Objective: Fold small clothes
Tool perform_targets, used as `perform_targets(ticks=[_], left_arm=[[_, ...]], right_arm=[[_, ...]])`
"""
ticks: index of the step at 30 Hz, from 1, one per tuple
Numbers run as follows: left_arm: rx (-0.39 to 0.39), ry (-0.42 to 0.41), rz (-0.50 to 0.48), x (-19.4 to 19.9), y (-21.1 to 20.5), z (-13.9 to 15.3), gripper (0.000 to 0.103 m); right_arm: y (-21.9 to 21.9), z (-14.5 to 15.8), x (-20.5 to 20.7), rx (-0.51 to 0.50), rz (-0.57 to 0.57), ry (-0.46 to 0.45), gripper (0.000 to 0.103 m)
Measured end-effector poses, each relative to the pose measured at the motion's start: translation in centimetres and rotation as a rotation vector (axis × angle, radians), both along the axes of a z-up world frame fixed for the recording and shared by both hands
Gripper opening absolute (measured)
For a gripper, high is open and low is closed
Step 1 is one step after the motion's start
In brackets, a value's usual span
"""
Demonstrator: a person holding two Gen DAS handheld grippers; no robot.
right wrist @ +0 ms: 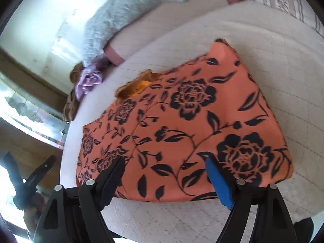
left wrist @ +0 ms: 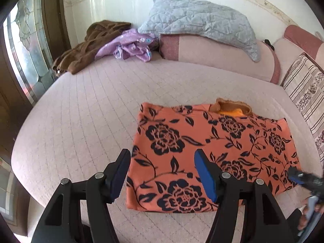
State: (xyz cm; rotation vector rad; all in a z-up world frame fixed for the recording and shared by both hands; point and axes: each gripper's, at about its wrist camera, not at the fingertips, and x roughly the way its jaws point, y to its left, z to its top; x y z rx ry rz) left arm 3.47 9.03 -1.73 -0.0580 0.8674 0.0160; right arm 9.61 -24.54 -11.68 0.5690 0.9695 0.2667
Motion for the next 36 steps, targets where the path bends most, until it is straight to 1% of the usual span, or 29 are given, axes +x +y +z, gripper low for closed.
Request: perform_targets(ticks=[1,2,3,5,6,7,8,9,10,11,12,13,14,16,17,18,20,22,23,25,29,31,33,34,35,36], left_arm=[[-0.004,0.004,-0.001,-0.1,-0.1,-0.1,0.066],[-0.007,0.005,-0.015,-0.2,-0.3,-0.1,0.066],[-0.005,-0.003,-0.027,-0.4,-0.3,-0.1,0.066],[0.033,-0.020,-0.031,-0.9,-0.5,-0.3,0.067],[0.032,-0.013,-0.027,-0.9,-0.6,-0.6,0.068],[0.002,0.013,-0.029,-0.8,-0.6,-1.3,0.071],[-0.030,0.036,-0.036,-0.6,-0.7,-2.1,0.071],[-0.069,0.049,-0.054,-0.3,-0.9,-3.0,0.072],[-0.073,0.061,-0.060,0.1,-1.1,-4.1,0.074],[-0.041,0.102,-0.048,0.6,-1.4,-5.6,0.074],[-0.003,0.160,-0.035,1.1,-1.6,-7.0,0.074],[0.011,0.209,-0.028,1.4,-1.6,-8.4,0.074],[0.004,0.221,-0.018,1.3,-1.5,-9.1,0.074],[0.006,0.189,-0.020,0.7,-1.7,-8.5,0.074],[0.002,0.180,-0.025,0.5,-1.8,-8.1,0.074],[-0.007,0.165,-0.028,0.3,-2.0,-7.6,0.074],[-0.023,0.118,-0.041,0.1,-2.7,-6.0,0.074],[-0.037,0.101,-0.048,0.2,-3.4,-5.2,0.074],[-0.056,0.093,-0.058,0.2,-3.9,-4.9,0.074],[-0.076,0.087,-0.064,0.2,-5.0,-4.9,0.074],[-0.084,0.102,-0.094,0.3,-7.2,-5.5,0.074],[-0.096,0.099,-0.114,0.4,-8.3,-5.9,0.074],[-0.082,0.109,-0.133,0.7,-9.5,-6.4,0.074],[-0.077,0.117,-0.146,0.9,-10.1,-6.6,0.074],[-0.071,0.121,-0.156,1.1,-10.7,-6.6,0.074],[-0.070,0.111,-0.161,1.1,-10.9,-6.5,0.074]], right_arm=[[0.0,-1.1,0.3,-0.011,0.004,0.031,0.086],[-0.1,-2.7,0.9,-0.019,0.002,0.093,0.084],[-0.4,-3.1,1.0,0.005,-0.018,0.100,0.083],[-0.9,-1.3,0.3,0.044,-0.027,0.053,0.084],[-0.9,-0.2,-0.1,0.036,-0.017,0.017,0.085],[-0.9,0.6,-0.4,0.013,-0.010,-0.010,0.085],[-0.9,0.9,-0.5,-0.012,-0.002,-0.022,0.085],[-1.2,0.4,-0.6,-0.026,0.003,-0.010,0.085],[-1.7,-1.0,-0.3,-0.023,-0.010,0.042,0.085],[-2.5,-2.5,-0.1,-0.003,-0.035,0.105,0.083],[-3.2,-2.8,-0.6,0.044,-0.062,0.089,0.083],[-3.8,-2.2,-1.4,0.076,-0.090,0.059,0.083],[-4.2,-1.6,-2.1,0.087,-0.107,0.047,0.085],[-5.0,-0.4,-3.9,0.101,-0.141,-0.004,0.084],[-5.7,-0.4,-5.0,0.114,-0.166,0.000,0.085],[-6.2,-0.8,-5.5,0.134,-0.180,0.014,0.085],[-7.9,-2.7,-6.8,0.197,-0.234,0.074,0.085],[-9.4,-4.4,-7.1,0.235,-0.274,0.097,0.085],[-9.7,-4.8,-7.1,0.271,-0.288,0.096,0.085],[-10.5,-5.0,-6.9,0.323,-0.313,0.077,0.086],[-11.6,-5.7,-5.4,0.396,-0.375,0.088,0.085],[-11.8,-5.7,-4.7,0.396,-0.396,0.084,0.077],[-10.8,-6.0,-2.7,0.352,-0.384,0.131,0.017],[-10.5,-6.4,-1.9,0.331,-0.360,0.160,0.016],[-10.3,-6.3,-1.6,0.306,-0.345,0.169,0.013],[-9.9,-5.3,-1.7,0.244,-0.331,0.149,0.012]])
